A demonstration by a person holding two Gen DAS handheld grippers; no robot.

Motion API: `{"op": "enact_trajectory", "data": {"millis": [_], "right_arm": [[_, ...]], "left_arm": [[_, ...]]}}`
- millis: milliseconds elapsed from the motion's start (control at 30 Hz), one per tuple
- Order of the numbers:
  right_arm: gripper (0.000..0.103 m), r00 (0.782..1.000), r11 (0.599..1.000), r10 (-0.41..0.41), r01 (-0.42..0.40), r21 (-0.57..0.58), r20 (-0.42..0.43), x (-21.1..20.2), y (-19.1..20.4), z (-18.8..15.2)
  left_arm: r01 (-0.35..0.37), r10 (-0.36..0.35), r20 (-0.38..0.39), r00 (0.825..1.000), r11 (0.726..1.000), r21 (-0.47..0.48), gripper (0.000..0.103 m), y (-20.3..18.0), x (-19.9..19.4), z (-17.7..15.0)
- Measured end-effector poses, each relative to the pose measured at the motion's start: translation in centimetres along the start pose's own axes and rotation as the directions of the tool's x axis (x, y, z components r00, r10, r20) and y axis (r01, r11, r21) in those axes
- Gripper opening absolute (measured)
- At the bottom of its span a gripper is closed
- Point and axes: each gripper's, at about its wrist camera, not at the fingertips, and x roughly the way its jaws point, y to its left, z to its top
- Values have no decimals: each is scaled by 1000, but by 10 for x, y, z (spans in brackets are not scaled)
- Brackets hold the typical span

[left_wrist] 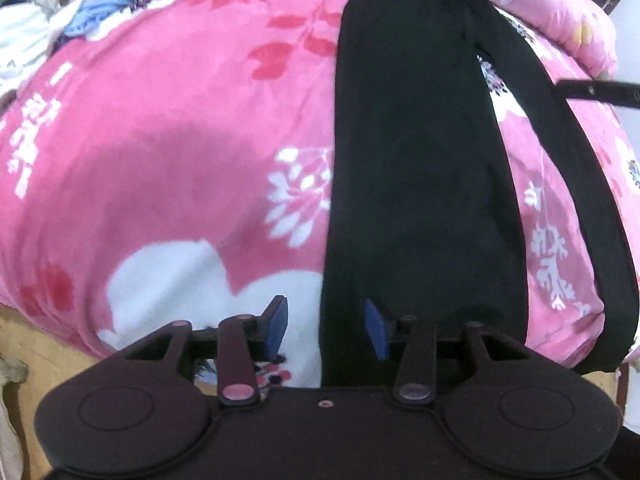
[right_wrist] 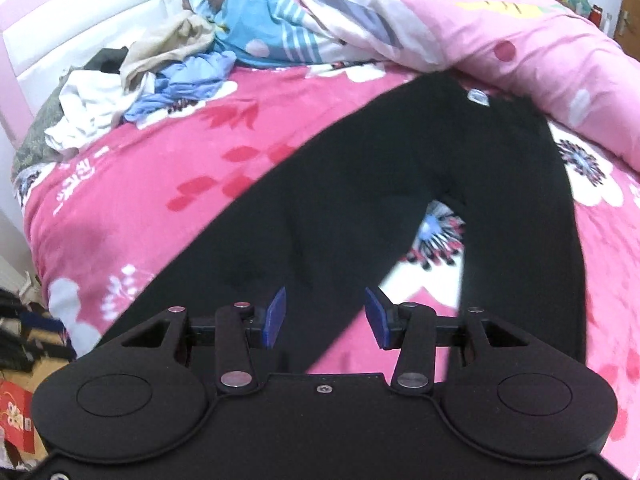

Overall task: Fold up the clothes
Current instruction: 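Grasp the leg ends with the left tool while the right tool moves to the waistband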

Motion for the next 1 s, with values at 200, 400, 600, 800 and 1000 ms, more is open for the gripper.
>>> {"op": "enact_trajectory", "data": {"millis": [200, 400, 600, 800, 1000], "right_arm": [[43, 998, 998, 51, -52, -43, -20, 24, -16, 6], [44, 995, 993, 97, -96, -63, 3, 30, -43, 31], [44, 990, 982, 141, -140, -126, -1, 55, -78, 56], [44, 980, 975, 197, -195, -105, 2, 91, -104, 92], [44, 973, 958, 222, -229, -171, -57, 126, -83, 105]], "left_arm": [[-29, 29, -15, 999, 999, -35, 39, -3, 14, 13], [-46, 40, -73, 996, 996, -76, 39, 5, 33, 23], [-64, 57, -98, 994, 995, -73, 39, 2, 38, 24], [-33, 29, -89, 996, 999, -43, 39, -8, 35, 23], [28, -27, -76, 997, 999, 18, 38, 5, 42, 24]]}}
